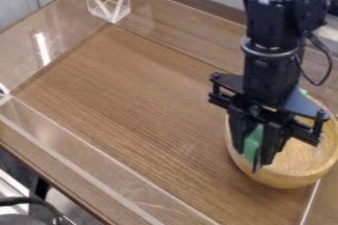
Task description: Put the green block in the brown bowl
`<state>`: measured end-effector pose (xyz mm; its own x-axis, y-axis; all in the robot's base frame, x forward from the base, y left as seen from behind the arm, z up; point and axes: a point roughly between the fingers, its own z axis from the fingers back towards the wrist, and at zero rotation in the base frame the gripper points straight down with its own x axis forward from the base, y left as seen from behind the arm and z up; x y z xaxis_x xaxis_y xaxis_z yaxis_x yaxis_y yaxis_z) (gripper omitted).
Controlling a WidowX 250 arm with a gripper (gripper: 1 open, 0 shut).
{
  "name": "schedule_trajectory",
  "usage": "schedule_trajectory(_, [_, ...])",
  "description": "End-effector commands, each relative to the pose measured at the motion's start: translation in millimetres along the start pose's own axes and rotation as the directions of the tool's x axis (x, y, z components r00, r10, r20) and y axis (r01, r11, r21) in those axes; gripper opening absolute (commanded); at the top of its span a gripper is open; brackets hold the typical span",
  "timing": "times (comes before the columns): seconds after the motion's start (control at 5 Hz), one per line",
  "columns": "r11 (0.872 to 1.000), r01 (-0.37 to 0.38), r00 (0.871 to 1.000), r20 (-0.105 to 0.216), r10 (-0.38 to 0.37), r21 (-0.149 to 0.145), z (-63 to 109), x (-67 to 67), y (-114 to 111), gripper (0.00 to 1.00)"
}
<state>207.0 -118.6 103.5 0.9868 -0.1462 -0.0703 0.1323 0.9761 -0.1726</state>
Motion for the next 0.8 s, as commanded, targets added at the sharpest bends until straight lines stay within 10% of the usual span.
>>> schedule_trajectory(0.0, [1.0,0.004,0.999,0.051,-0.003,-0.012,8.7,6.6,-6.1,0.0])
schedule_trajectory(0.6, [1.0,-0.013,0.997,0.074,0.015,-0.018,6.1,7.6,-9.0,0.0])
